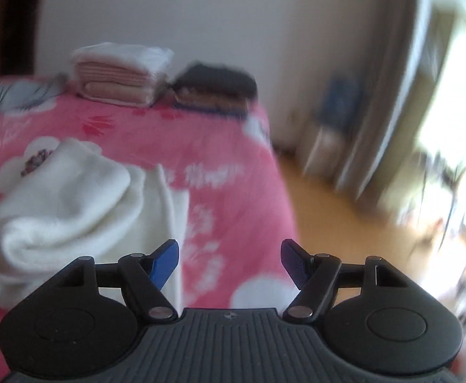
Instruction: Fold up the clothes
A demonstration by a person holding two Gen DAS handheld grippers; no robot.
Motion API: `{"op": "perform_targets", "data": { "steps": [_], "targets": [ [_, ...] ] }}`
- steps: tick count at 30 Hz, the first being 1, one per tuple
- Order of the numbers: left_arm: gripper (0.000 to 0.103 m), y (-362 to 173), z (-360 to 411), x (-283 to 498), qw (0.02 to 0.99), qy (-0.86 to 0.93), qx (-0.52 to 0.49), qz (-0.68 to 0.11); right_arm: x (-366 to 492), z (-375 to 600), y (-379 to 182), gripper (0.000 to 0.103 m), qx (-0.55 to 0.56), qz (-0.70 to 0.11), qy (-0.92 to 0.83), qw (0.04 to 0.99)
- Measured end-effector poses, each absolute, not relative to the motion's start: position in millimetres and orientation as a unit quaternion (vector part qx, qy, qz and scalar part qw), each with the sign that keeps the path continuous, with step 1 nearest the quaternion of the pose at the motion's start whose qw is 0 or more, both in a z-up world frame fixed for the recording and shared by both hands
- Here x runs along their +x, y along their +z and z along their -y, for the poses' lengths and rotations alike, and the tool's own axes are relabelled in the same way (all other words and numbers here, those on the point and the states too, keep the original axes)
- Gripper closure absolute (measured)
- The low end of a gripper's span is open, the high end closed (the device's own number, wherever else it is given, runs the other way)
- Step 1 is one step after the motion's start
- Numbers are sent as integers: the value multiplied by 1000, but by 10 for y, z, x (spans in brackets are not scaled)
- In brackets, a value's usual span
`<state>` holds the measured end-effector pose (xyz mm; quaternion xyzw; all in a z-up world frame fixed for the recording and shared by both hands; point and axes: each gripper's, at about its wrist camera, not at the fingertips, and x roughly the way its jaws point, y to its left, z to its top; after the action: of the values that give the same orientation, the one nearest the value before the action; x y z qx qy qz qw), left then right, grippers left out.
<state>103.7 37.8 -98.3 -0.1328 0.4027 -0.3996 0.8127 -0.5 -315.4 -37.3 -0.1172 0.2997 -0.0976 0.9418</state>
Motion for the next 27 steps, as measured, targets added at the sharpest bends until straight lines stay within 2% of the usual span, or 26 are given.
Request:
{"op": "perform_targets", "data": {
  "steps": [3,7,10,13,17,27],
  "targets": [
    [39,-1050,-254,861,824,-401,-79,-393,-30,2979,-153,29,-124,-265,-60,954],
    [36,-1138,-90,626,835,-400,-6,-378,-16,2809,-25,29,-45,-270,21,962],
    [36,-1205,33,450,840,-398,49,-365,46,2717,-168,29,36,-323,90,942],
    [36,-1268,136,337,845,-391,92,-352,92,2776,-394,29,139,-383,89,909],
    [36,-1346,237,299,855,-375,128,-335,100,3199,-665,29,335,-391,45,856],
    [36,-1541,488,206,871,-332,218,-290,984,3449,-1304,26,436,-463,43,770]
  ]
}}
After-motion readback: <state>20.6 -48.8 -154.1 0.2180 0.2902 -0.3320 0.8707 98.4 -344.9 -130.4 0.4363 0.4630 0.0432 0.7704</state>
